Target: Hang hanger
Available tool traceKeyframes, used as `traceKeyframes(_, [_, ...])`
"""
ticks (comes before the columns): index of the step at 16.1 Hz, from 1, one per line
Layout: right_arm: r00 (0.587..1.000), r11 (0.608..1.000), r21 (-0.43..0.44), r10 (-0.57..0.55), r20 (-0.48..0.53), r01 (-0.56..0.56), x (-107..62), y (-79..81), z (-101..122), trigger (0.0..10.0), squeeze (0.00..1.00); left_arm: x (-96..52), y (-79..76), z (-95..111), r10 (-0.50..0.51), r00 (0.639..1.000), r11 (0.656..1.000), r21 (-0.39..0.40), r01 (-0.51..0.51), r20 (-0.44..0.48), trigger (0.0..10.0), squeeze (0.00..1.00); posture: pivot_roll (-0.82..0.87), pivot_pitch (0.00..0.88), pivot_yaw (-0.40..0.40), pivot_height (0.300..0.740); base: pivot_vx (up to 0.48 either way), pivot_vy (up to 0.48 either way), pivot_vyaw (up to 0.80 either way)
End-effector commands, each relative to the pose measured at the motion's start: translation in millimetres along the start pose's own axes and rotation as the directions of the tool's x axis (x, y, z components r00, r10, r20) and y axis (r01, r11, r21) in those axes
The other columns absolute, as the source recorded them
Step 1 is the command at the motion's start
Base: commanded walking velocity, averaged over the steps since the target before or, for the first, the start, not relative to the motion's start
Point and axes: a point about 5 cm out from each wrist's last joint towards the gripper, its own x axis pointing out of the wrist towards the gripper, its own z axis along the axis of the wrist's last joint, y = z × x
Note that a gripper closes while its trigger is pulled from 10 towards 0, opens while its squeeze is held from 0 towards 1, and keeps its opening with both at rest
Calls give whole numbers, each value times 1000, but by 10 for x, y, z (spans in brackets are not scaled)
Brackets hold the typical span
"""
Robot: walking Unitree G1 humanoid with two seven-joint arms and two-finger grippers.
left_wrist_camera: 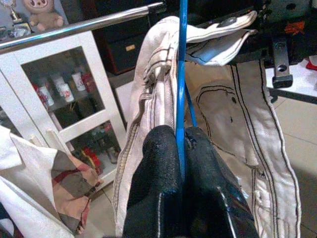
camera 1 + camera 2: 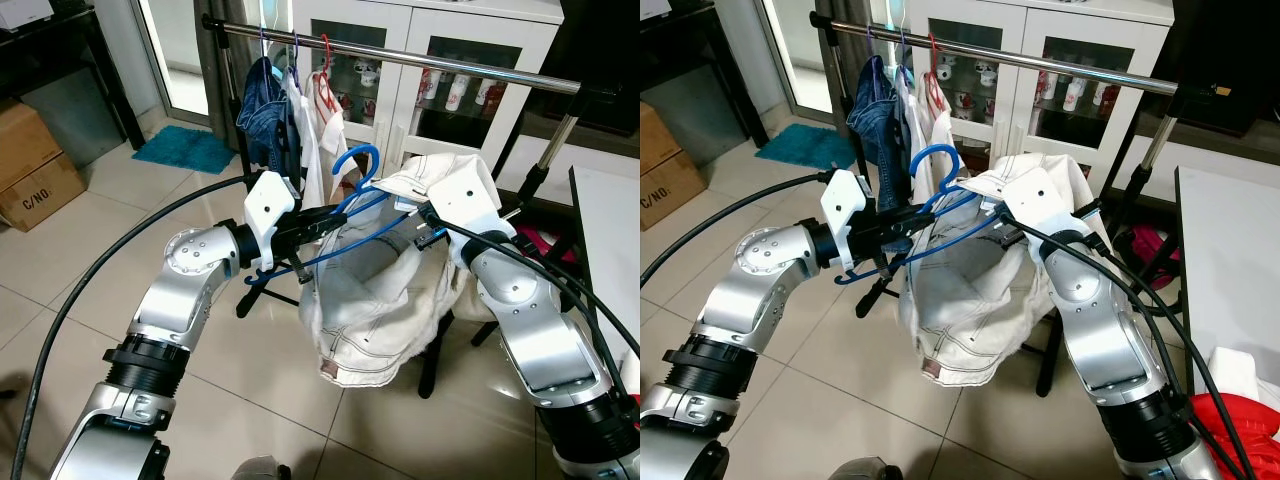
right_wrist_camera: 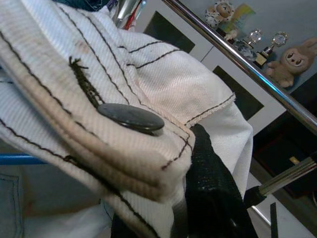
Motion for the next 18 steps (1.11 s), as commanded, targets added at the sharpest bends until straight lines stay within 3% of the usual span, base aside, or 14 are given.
traceKeyframes(1, [1000,1000,30,0,10,0,-18,-44,-6,0,0,-67,48,53,22,1000,999,32,-23,21,0,0,32,0,30,740,0,0,0])
traceKeyframes(2, [1000,999,36,3,11,-3,-18,-51,-4,0,0,-71,52,48,22,1000,999,32,-23,16,0,0,37,0,39,740,0,0,0])
traceKeyframes(4, [1000,988,151,21,17,-24,4,-80,28,0,0,-94,48,35,-6,1000,999,33,6,-9,0,0,40,0,42,740,0,0,0])
traceKeyframes(5, [999,973,227,24,44,-33,34,-100,83,0,0,-142,25,-4,-37,999,999,25,38,-36,0,0,39,0,42,740,0,0,0])
traceKeyframes(6, [997,914,403,20,74,-49,80,-142,190,0,0,-230,-38,-75,-97,992,995,9,98,-81,0,0,33,0,41,740,0,0,0])
traceKeyframes(8, [995,907,415,43,91,-77,105,-179,245,0,0,-355,-45,-142,-109,985,994,-18,107,-133,0,0,30,0,47,740,0,0,0])
traceKeyframes(10, [992,871,477,76,103,-116,119,-217,247,0,0,-500,-50,-217,-110,976,994,-43,103,-187,0,0,48,0,37,740,0,0,0])
traceKeyframes(12, [991,828,545,98,95,-134,144,-249,202,0,0,-639,-153,-240,-168,962,985,-78,154,-214,0,0,63,0,12,740,0,0,0])
traceKeyframes(13, [990,822,553,103,92,-137,149,-248,195,0,0,-657,-174,-241,-176,960,983,-84,161,-218,0,0,63,0,12,740,0,0,0])
traceKeyframes(15, [966,803,538,209,149,-257,151,-136,303,0,0,-646,-226,-250,-152,962,987,-85,136,-227,0,0,70,0,-1,740,0,0,0])
traceKeyframes(17, [949,763,566,243,199,-314,140,-92,392,0,0,-535,-118,-298,-17,966,1000,-2,17,-258,0,0,73,0,6,740,0,0,0])
traceKeyframes(18, [950,760,570,240,198,-311,140,-97,392,0,0,-524,-101,-302,3,965,1000,14,1,-264,0,0,73,0,6,740,0,0,0])
